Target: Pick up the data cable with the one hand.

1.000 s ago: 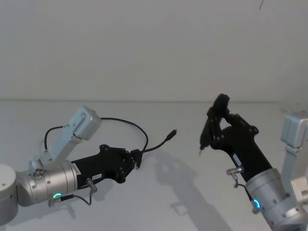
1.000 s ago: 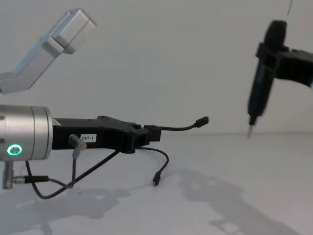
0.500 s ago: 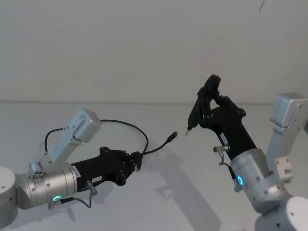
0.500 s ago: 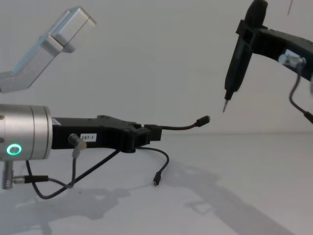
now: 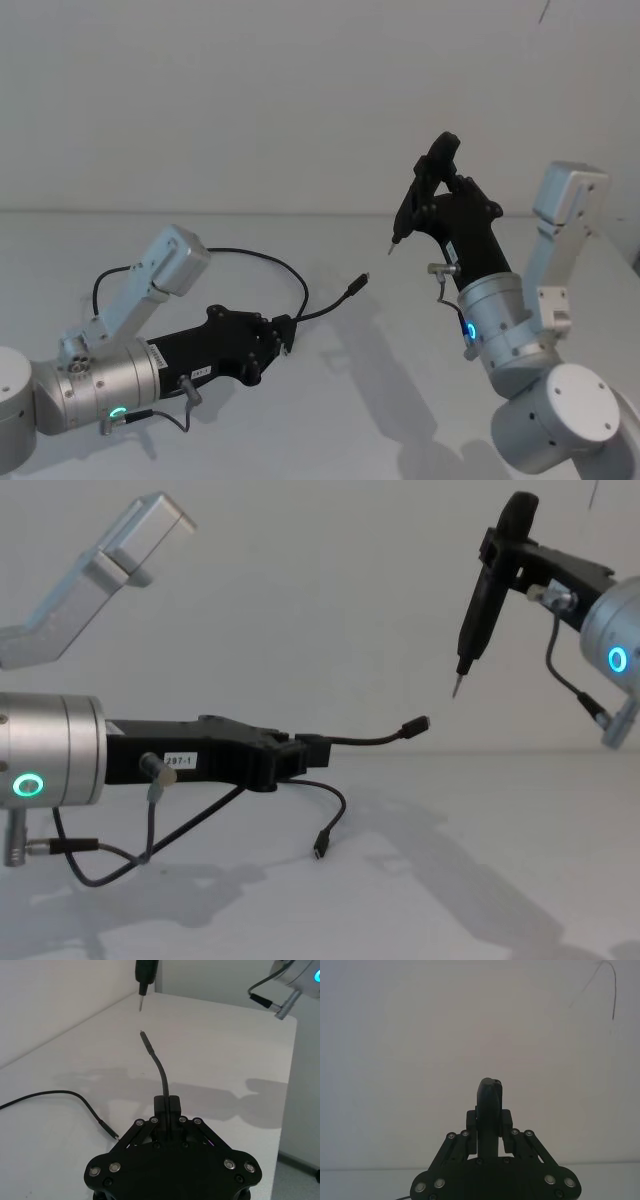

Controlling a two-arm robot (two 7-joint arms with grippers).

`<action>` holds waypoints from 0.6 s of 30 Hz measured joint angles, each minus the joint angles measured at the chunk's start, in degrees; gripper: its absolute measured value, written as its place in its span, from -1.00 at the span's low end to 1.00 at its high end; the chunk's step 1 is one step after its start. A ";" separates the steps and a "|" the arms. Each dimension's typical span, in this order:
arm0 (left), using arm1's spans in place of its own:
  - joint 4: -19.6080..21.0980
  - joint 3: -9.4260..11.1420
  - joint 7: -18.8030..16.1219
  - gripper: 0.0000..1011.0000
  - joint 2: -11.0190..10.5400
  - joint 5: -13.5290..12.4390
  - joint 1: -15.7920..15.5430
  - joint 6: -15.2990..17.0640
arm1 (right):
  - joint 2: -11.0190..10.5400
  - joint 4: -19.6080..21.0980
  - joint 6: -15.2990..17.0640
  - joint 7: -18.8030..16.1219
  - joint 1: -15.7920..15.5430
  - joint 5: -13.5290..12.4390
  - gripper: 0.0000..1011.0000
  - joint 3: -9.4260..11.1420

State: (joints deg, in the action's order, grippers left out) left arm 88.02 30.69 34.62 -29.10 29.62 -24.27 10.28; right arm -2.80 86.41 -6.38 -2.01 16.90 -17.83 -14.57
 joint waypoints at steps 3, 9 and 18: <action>0.02 0.00 0.00 -0.92 0.00 0.00 0.01 0.00 | 0.73 -1.33 0.05 0.62 0.83 0.49 -0.45 0.07; 0.06 0.00 0.00 -0.92 0.00 0.00 0.03 0.00 | 1.29 -1.97 0.88 0.96 1.18 0.97 -0.45 0.05; 0.06 0.01 0.00 -0.92 0.00 0.00 0.04 0.00 | 0.98 -0.84 2.37 0.16 -0.05 1.43 -0.45 -0.11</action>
State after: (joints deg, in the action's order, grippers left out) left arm 88.09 30.70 34.62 -29.10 29.62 -24.24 10.27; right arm -1.82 85.57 -4.01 -1.84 16.85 -16.40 -14.68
